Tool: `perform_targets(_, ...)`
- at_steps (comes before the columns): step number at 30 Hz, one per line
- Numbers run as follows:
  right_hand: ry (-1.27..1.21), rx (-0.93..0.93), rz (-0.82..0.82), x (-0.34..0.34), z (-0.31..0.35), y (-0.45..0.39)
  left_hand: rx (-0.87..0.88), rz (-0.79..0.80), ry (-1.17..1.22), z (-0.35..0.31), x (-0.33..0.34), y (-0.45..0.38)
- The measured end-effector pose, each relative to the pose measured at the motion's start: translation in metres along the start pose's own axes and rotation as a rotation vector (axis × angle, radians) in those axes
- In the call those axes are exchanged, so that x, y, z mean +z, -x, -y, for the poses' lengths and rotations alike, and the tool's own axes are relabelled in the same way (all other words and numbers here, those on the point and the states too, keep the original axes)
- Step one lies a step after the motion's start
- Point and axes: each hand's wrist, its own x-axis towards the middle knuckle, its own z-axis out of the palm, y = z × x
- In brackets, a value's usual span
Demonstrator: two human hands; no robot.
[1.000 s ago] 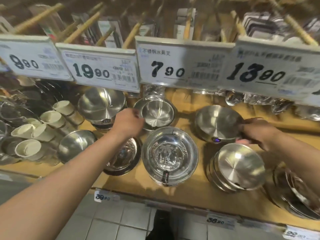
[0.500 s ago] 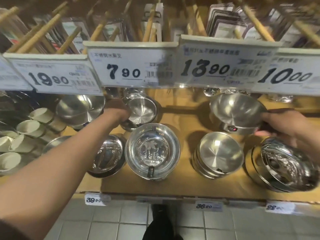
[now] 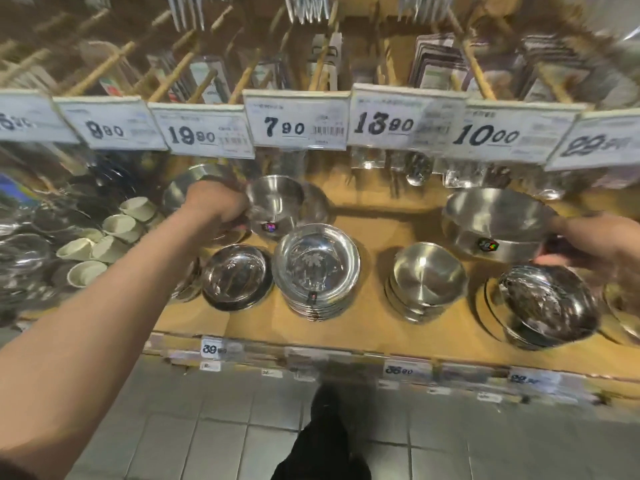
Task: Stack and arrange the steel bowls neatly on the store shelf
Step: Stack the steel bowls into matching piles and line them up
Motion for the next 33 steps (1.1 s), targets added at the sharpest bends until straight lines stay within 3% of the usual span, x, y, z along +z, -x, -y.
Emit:
perform_targets(6, -0.042, -0.108, -0.010, -0.024, -0.016, 0.049, 0.093, -0.053, 0.001, -0.013, 0.011, 0.050)
perform_targets(15, -0.161, -0.110, -0.044, -0.060, -0.075, 0.076, 0.172, 0.241, 0.060, -0.048, 0.091, 0.133)
perform_targets(22, -0.197, -0.123, -0.046, -0.078, -0.100, 0.079, 0.197, 0.312, 0.081, -0.061, 0.141, 0.140)
perform_targets(33, -0.283, -0.084, -0.070, -0.072, -0.083, 0.072, 0.187, 0.306, 0.018, -0.067, 0.178, 0.126)
